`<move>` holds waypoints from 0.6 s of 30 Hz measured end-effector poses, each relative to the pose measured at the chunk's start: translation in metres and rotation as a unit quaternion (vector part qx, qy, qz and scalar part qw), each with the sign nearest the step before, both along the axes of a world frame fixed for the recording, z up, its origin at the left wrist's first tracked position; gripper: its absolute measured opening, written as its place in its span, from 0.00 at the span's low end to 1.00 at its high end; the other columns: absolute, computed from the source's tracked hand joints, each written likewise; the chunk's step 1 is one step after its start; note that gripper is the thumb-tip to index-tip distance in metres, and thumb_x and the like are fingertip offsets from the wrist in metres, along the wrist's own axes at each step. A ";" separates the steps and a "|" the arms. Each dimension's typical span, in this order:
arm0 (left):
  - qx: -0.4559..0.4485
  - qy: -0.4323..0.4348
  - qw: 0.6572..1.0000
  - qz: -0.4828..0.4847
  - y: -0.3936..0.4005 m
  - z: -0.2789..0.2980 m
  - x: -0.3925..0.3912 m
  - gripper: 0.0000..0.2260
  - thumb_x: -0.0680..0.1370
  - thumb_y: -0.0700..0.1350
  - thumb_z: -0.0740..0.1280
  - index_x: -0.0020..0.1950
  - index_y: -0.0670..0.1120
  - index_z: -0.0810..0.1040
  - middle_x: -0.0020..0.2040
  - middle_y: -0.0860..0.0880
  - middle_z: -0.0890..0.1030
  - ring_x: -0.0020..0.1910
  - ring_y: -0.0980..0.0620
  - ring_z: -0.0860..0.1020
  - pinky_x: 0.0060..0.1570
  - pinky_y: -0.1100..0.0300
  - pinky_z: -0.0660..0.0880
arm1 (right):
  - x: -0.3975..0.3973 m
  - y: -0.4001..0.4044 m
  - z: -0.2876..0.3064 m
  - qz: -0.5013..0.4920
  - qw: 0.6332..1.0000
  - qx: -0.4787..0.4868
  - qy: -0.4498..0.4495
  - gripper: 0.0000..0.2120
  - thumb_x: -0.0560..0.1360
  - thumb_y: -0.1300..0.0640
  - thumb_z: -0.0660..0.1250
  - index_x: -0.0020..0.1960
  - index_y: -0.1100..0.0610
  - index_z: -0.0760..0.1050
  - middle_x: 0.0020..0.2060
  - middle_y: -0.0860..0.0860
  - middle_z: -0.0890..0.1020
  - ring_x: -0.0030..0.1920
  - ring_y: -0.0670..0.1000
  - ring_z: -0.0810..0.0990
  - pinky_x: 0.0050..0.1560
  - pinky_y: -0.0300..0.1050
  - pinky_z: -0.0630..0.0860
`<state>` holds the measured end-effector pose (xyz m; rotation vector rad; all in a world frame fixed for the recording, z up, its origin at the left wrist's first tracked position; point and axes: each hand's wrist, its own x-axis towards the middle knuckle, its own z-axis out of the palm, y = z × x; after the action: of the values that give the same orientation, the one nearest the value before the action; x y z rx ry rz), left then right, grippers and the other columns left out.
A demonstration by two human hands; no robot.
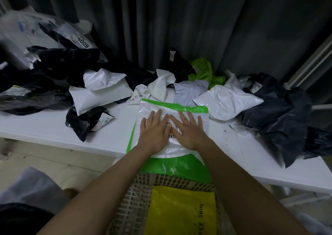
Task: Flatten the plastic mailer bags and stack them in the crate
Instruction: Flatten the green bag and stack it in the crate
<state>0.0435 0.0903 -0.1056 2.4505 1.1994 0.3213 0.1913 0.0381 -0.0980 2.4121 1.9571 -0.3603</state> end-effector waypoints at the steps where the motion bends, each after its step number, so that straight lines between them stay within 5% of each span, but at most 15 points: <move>1: -0.004 0.023 1.000 -0.005 0.000 -0.003 0.001 0.23 0.83 0.55 0.45 0.79 0.53 0.50 0.79 0.51 0.44 0.77 0.50 0.40 0.74 0.48 0.38 | 0.001 0.000 -0.001 0.002 1.000 0.002 -0.007 0.27 0.80 0.36 0.43 0.77 0.38 0.42 0.78 0.48 0.41 0.77 0.53 0.35 0.72 0.62 0.32; 7: 0.009 0.077 0.997 -0.006 0.009 -0.014 0.005 0.23 0.83 0.53 0.43 0.79 0.53 0.47 0.79 0.49 0.43 0.77 0.49 0.38 0.74 0.46 0.36 | -0.022 0.002 0.003 -0.028 0.998 0.043 -0.036 0.24 0.82 0.43 0.43 0.77 0.40 0.46 0.78 0.49 0.41 0.76 0.58 0.34 0.71 0.64 0.31; 14: 0.049 0.092 0.994 -0.024 0.012 -0.017 0.007 0.24 0.83 0.53 0.44 0.79 0.54 0.45 0.79 0.49 0.40 0.77 0.48 0.36 0.73 0.43 0.35 | -0.008 -0.008 -0.027 -0.063 0.990 0.115 -0.052 0.36 0.71 0.34 0.30 0.77 0.40 0.47 0.78 0.49 0.46 0.77 0.59 0.39 0.72 0.65 0.35; 18: 0.061 0.116 0.991 -0.027 0.017 -0.023 0.009 0.27 0.79 0.57 0.38 0.78 0.55 0.42 0.78 0.48 0.38 0.76 0.47 0.35 0.72 0.41 0.35 | -0.008 -0.008 -0.033 -0.064 0.988 0.131 -0.038 0.37 0.70 0.31 0.33 0.77 0.41 0.50 0.78 0.50 0.50 0.77 0.61 0.41 0.71 0.67 0.37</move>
<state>0.0524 0.1070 -0.1284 2.6794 1.2348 0.0975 0.1832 0.0302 -0.1313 2.6723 1.9304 -0.0083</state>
